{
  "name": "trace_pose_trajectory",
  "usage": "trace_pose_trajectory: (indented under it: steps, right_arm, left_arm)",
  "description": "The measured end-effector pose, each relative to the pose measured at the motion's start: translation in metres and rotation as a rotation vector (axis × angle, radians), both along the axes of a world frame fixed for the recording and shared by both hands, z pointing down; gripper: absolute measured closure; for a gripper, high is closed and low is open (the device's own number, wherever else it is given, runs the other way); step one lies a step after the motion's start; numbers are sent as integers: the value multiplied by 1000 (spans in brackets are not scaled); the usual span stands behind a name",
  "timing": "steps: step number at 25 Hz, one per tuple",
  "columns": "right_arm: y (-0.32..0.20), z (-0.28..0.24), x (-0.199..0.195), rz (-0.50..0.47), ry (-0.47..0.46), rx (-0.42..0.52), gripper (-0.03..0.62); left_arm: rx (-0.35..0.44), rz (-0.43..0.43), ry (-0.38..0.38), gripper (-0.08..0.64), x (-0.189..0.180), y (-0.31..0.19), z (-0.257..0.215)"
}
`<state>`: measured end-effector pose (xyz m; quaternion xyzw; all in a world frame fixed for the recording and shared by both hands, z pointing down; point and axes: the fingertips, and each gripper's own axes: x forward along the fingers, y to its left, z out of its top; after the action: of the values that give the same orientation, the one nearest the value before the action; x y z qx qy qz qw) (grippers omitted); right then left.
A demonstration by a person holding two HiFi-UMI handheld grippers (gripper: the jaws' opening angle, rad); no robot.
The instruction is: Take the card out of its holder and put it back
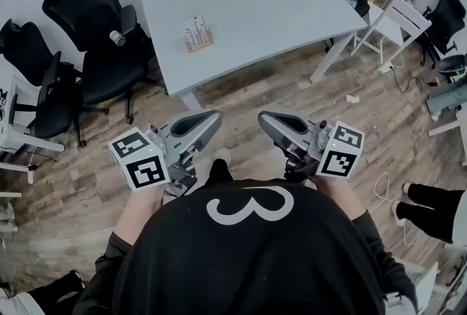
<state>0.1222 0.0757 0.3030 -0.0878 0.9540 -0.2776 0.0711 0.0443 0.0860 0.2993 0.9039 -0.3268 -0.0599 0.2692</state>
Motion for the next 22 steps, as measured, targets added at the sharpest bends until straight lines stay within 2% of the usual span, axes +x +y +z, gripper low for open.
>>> trace_pose_trajectory:
  steps: [7, 22]
  right_arm:
    - [35, 0, 21, 10, 13, 2, 584]
    - [70, 2, 51, 7, 12, 13, 584]
  left_arm:
    - [27, 11, 5, 546, 27, 32, -6]
    - [27, -7, -62, 546, 61, 66, 3]
